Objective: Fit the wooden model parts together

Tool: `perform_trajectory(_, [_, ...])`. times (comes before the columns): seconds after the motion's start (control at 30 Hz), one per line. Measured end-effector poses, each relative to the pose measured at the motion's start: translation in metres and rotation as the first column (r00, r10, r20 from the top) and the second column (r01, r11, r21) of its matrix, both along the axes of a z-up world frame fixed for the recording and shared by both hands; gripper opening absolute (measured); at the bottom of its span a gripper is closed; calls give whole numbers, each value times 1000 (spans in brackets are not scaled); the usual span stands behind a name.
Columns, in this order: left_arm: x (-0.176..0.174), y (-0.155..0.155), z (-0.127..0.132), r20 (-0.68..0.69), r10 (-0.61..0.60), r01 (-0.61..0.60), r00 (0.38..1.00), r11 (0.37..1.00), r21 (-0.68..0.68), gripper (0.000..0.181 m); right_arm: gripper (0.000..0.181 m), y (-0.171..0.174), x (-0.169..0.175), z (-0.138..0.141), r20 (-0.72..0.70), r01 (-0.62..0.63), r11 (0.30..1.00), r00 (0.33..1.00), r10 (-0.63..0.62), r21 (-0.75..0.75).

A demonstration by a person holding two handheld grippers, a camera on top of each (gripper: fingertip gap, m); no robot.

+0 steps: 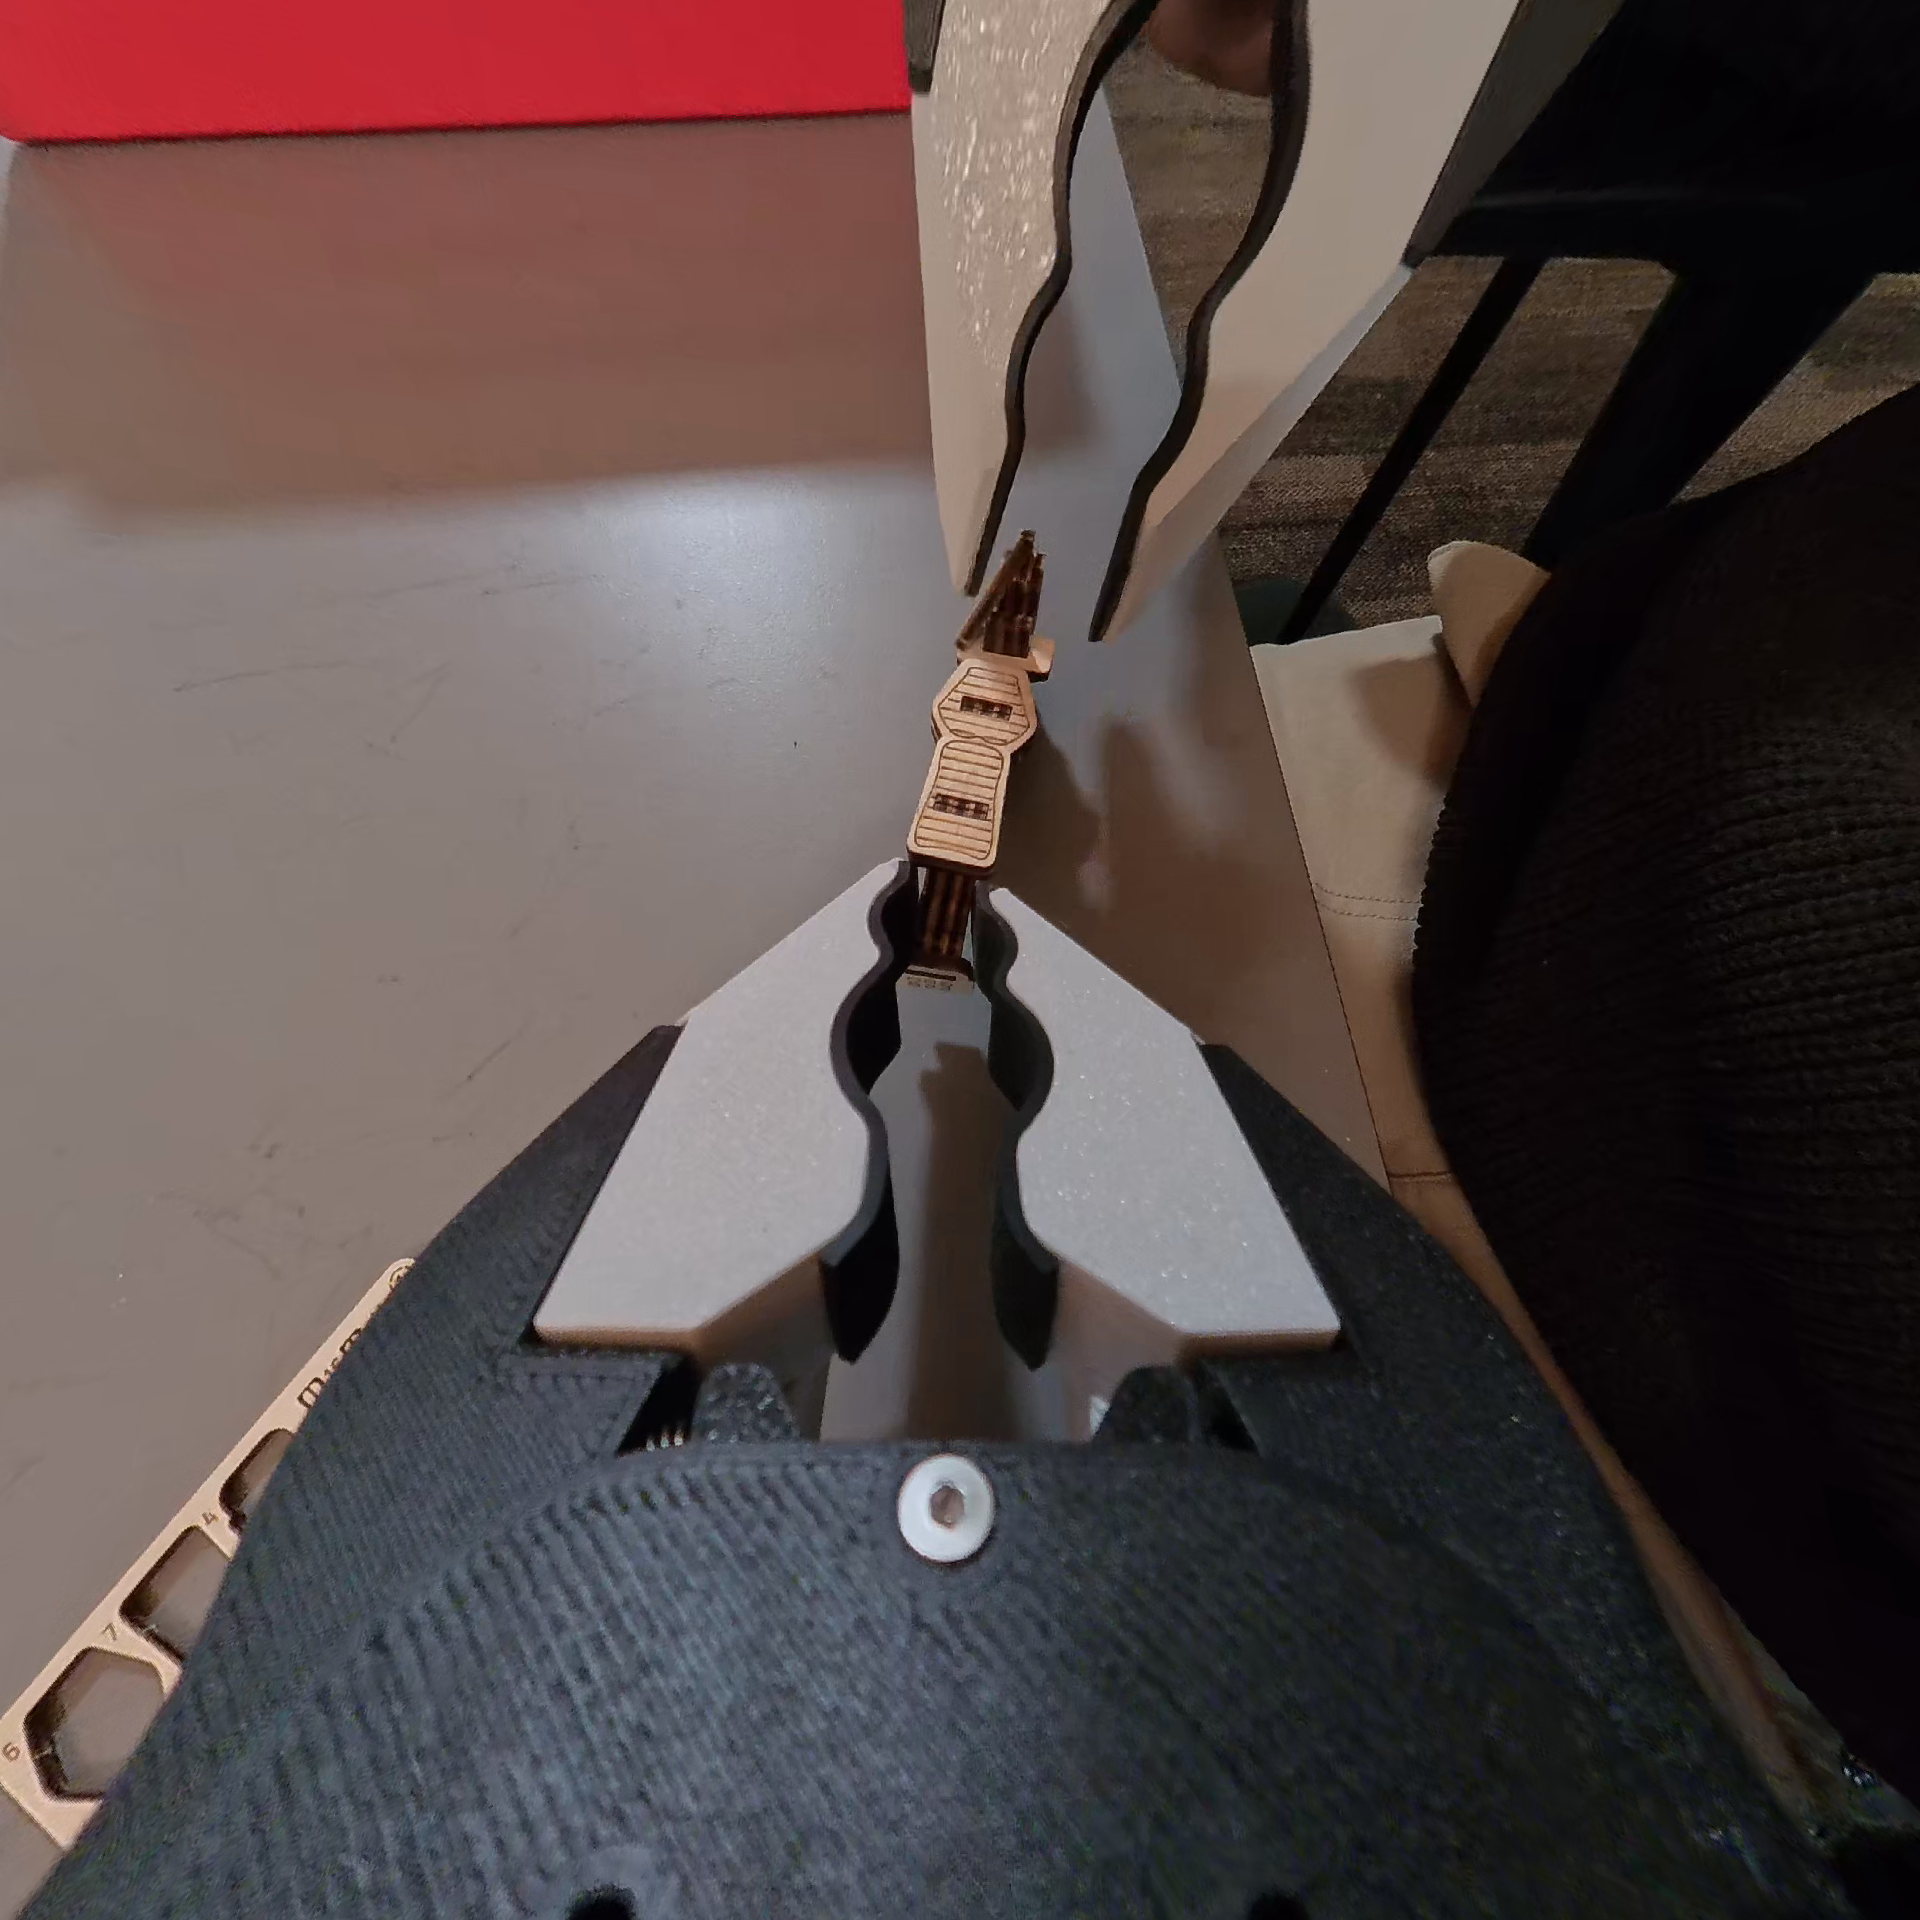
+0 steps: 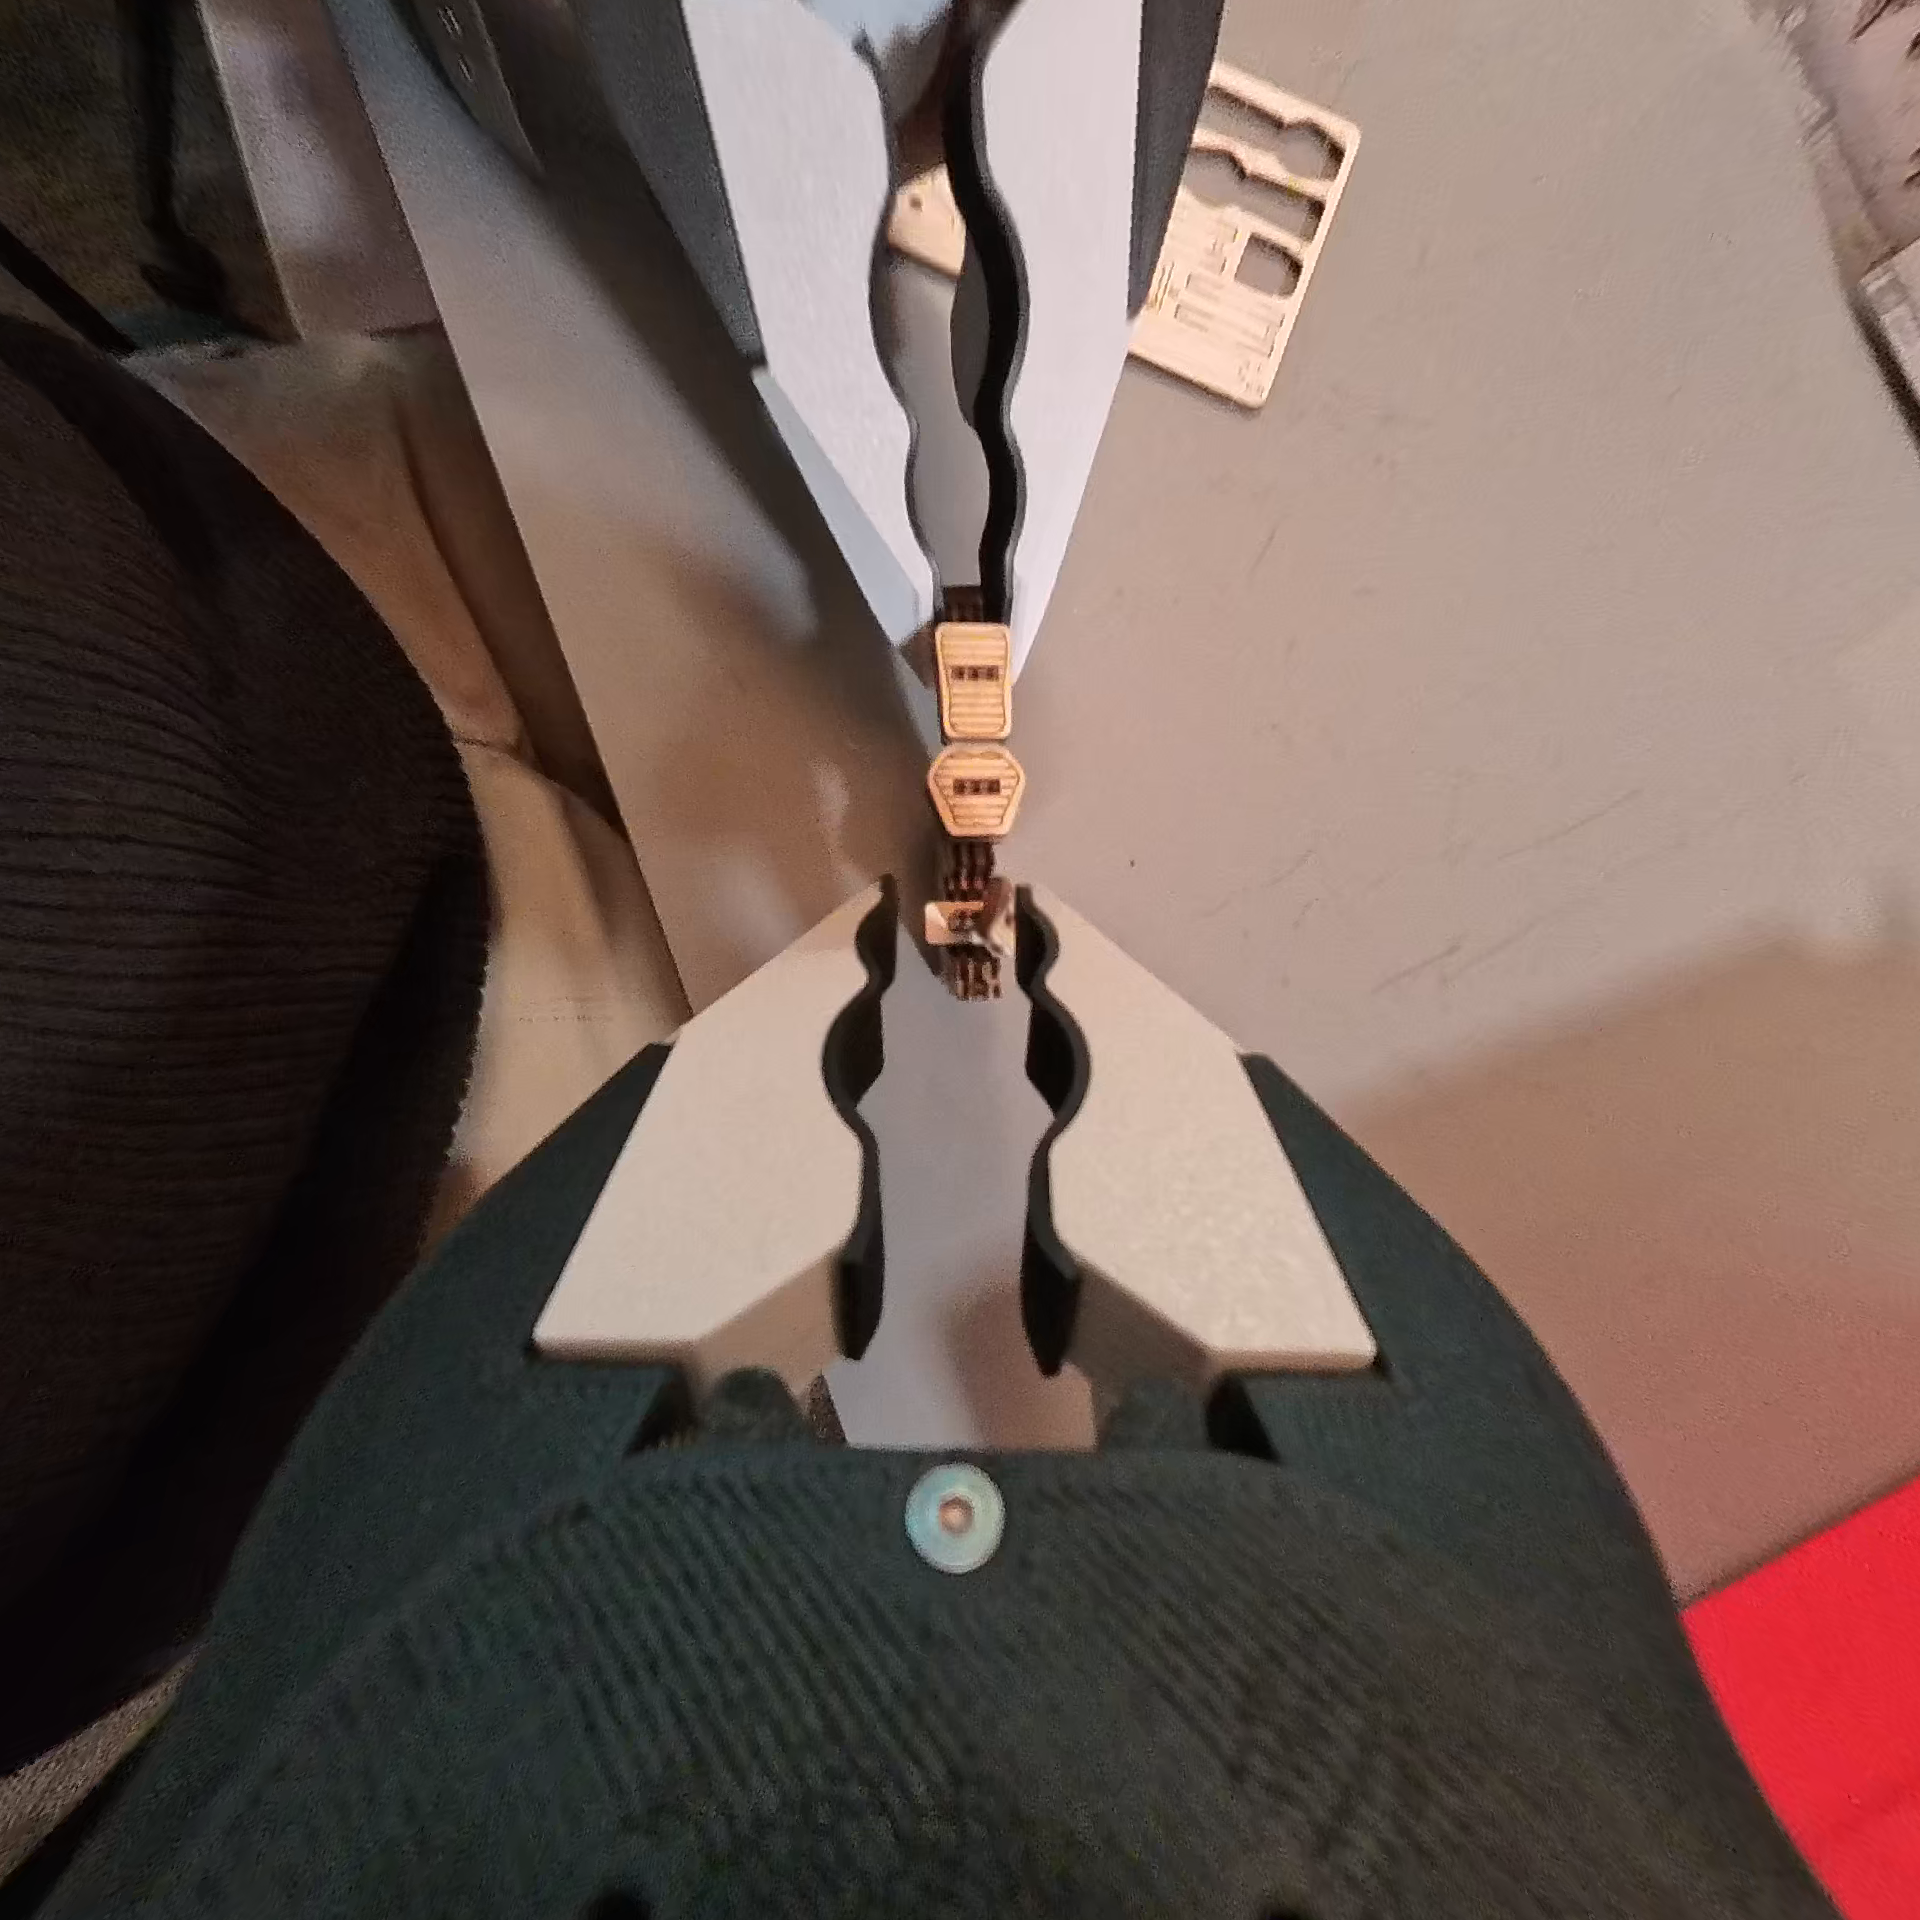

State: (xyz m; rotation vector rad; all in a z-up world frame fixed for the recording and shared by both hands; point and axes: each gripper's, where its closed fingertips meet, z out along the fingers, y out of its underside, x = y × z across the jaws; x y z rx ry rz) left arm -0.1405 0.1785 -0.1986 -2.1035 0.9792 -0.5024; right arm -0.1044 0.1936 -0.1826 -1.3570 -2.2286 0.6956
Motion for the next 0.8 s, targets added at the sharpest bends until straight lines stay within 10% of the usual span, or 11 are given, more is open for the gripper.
perform_trajectory(0.8, [-1,0,-2,8,3,-3,1000,1000,-10,9,5,7,1,4,-22,-13,997,1000,15,72])
